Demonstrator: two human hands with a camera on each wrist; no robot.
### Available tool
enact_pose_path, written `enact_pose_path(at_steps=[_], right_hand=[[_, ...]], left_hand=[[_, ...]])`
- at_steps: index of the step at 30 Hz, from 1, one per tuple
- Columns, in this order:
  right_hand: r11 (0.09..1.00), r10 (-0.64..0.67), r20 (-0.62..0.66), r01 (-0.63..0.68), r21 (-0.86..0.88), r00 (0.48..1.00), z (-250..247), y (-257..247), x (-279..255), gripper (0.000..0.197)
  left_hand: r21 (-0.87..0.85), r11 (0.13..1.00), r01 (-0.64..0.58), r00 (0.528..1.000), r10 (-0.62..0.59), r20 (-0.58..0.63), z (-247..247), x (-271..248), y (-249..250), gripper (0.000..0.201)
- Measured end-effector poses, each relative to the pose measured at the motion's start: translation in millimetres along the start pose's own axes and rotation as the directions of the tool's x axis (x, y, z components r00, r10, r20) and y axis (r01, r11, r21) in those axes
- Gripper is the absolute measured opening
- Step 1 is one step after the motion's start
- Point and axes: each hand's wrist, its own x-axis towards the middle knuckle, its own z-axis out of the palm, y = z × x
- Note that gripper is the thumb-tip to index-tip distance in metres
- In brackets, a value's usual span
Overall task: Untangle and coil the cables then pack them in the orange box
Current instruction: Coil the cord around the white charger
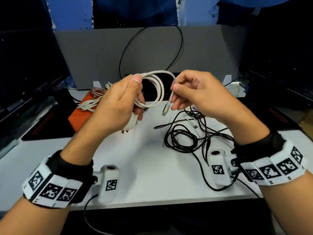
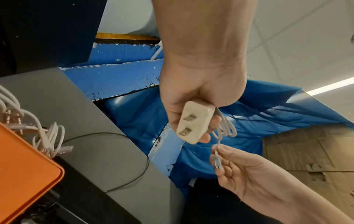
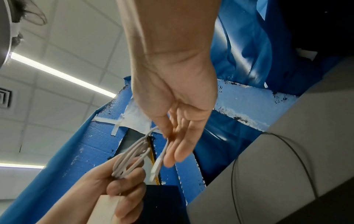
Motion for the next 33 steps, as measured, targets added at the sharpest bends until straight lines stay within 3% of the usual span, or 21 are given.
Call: enact_pose_path(at_steps=[4,6,8,10,13,15,19,23,27,30,33], right_hand=[[0.973,0.004,-0.186,0.039,0.229,0.983,15,3,2,0.012],[0.943,0.055,-0.204,0.016,0.333,0.977,23,4,3,0.012],[0.897,0.124,-0.106,-0.066,0.438,0.987,29,5,2,0.014],[0.811,0.169,0.086,-0.188,0.554,0.982,33,5,-1,0.018],[0.665,0.089,0.320,-0.295,0.686,0.943,36,5,-6,0.035],[0.701,0.083,0.326,-0.288,0.653,0.942,40,4,-6,0.045],[0.899,0.148,0.213,-0.221,0.378,0.966,48,5,-7,0.016],[0.936,0.172,0.246,-0.236,0.261,0.954,41,7,-6,0.003],[0.970,0.129,0.336,-0.190,0.153,0.933,30,5,-9,0.015],[0.990,0.083,0.243,-0.107,0.086,0.966,17,2,-4,0.024],[0.998,0.061,0.139,-0.065,0.020,0.988,17,5,-2,0.024]], left_hand=[[-0.125,0.992,0.021,0.998,-0.012,0.067,10,-4,5,0.045],[-0.131,0.991,0.035,0.995,-0.022,0.098,14,-5,5,0.045],[-0.114,0.993,0.031,0.996,-0.021,0.085,17,-7,6,0.045],[-0.067,0.998,0.006,1.000,-0.006,0.012,16,-6,7,0.043],[0.013,1.000,0.019,0.992,-0.017,-0.127,14,-4,8,0.041],[0.058,0.998,0.026,0.987,-0.016,-0.159,13,-3,8,0.040],[0.106,0.994,0.001,0.991,0.013,-0.131,19,-7,7,0.034],[0.120,0.993,-0.002,0.994,0.015,-0.108,21,-5,0,0.036],[0.168,0.984,0.052,0.985,-0.022,-0.173,11,3,-12,0.039],[-0.162,0.979,0.127,0.968,-0.157,-0.194,2,7,-11,0.044],[-0.490,0.843,0.222,0.959,-0.279,-0.045,4,4,-2,0.046]])
